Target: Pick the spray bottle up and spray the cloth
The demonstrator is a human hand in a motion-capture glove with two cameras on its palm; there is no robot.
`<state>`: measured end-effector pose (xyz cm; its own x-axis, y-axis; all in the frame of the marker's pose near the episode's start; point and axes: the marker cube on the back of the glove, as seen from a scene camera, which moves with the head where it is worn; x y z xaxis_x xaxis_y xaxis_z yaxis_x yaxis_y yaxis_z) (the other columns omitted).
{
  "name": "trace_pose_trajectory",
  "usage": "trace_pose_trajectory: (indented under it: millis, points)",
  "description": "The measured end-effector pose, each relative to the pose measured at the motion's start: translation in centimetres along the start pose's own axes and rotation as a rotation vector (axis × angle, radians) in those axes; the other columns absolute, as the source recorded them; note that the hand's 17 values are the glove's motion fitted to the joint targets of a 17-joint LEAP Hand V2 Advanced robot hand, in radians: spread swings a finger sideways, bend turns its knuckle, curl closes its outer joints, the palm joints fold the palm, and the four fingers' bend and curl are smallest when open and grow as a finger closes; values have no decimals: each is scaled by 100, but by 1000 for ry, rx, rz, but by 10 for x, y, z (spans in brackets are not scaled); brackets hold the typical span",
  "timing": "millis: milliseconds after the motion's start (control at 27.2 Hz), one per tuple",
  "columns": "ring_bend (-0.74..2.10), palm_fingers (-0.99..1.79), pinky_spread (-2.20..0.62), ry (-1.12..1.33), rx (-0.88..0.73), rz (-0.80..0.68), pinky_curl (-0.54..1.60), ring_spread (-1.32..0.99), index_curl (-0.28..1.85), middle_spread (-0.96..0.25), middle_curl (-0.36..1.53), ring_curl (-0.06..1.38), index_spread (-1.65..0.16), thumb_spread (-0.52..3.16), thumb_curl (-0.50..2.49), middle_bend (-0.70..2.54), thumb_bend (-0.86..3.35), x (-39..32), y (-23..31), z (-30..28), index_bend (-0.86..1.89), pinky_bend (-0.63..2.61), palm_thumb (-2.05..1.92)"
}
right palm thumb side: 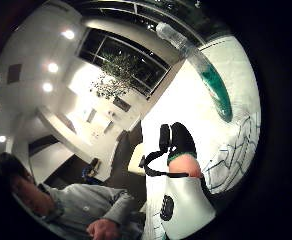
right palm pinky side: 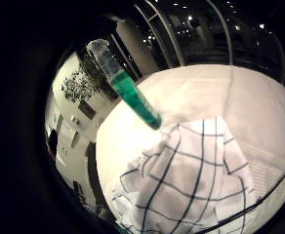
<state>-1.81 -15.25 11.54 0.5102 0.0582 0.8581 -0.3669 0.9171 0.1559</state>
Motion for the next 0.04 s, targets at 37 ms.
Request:
trace_pose_trajectory:
  millis: [37]
  points:
    - [28,24,22,3,-3,-3,34,2,35,1,36,31,-25,92,55,20,-2,0,0,-1,18,40,79]
